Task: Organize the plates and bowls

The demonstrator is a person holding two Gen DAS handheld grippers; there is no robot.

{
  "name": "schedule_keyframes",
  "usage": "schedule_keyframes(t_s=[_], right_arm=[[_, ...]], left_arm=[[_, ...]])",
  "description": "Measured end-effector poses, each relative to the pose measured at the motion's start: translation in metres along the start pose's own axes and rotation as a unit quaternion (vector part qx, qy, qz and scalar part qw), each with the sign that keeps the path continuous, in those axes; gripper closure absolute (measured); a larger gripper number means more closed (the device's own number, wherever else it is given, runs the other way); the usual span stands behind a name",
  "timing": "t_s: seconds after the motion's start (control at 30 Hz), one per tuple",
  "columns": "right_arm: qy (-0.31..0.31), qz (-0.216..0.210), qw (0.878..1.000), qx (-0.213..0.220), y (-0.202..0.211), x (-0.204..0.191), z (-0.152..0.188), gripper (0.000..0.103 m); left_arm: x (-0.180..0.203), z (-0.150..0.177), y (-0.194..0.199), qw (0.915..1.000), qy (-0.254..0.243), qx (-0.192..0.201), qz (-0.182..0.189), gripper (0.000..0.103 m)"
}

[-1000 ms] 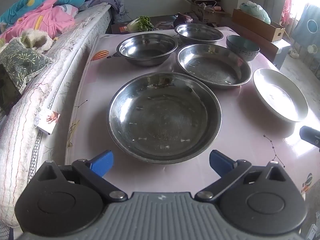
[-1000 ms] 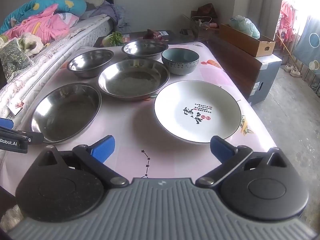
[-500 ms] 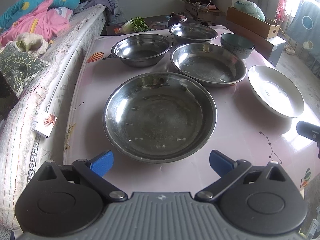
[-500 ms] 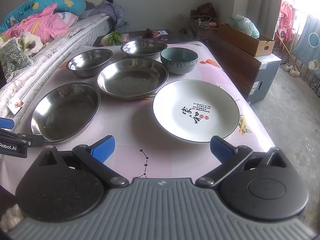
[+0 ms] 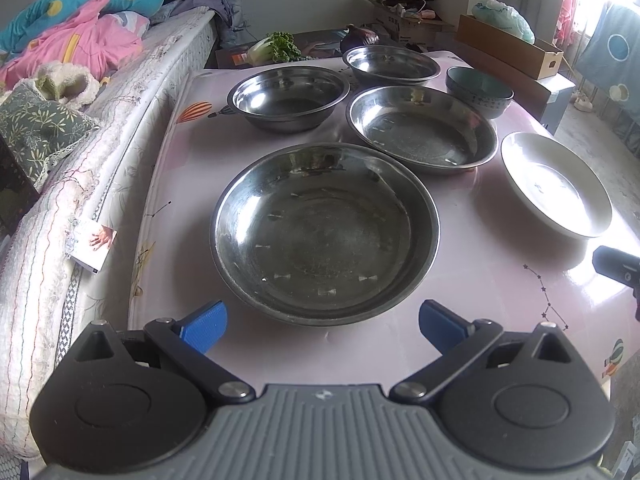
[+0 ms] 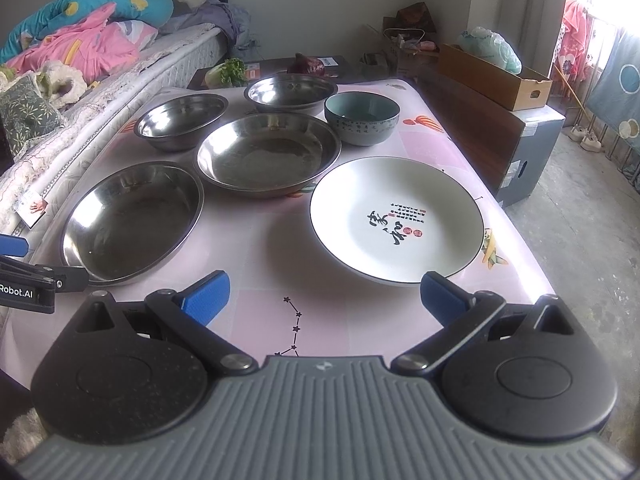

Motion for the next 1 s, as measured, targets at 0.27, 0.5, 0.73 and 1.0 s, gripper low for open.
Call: schedule_keyframes(t_s=[0.27,0.5,0.73,1.0], right_arm=[[0.004,0.001,1.0,-0.007,-0.0047,-0.0015,0.0005,0.001],[0.005,-0.001,1.0,-0.008,-0.0057,-0.0023,0.0004,0.001],[0.007,-0.002,1.0,-0.01,-0.0076,-0.0033,0.0009,0.001],[0.006,-0.003,1.0,-0.01,-0.0084,-0.0033,0.0012,0.001]], left_arm=[[0.0,-0.0007,-0.0013,1.0,0.002,-0.001,-0.003,0.0],[-0.0004,-0.0005,-0.0016,1.0,0.002,-0.001,-0.005,0.0],[-0.0022,0.0004,-0.0021,1.0,0.003,-0.002,-0.005,0.0],[-0.0028,0.0015,-0.0023,1.0,0.004,-0.003,-0.005,0.0]])
Point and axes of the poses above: each gripper's, at about its wrist camera, not at the fingertips, and y roughly against the way its jaws point, x to its right, z to its underside, the point moved 1 cm from there along -y, roughly the way its jaws point, and after that the axes turned 10 degrees about -x, right-handed, at the moved point
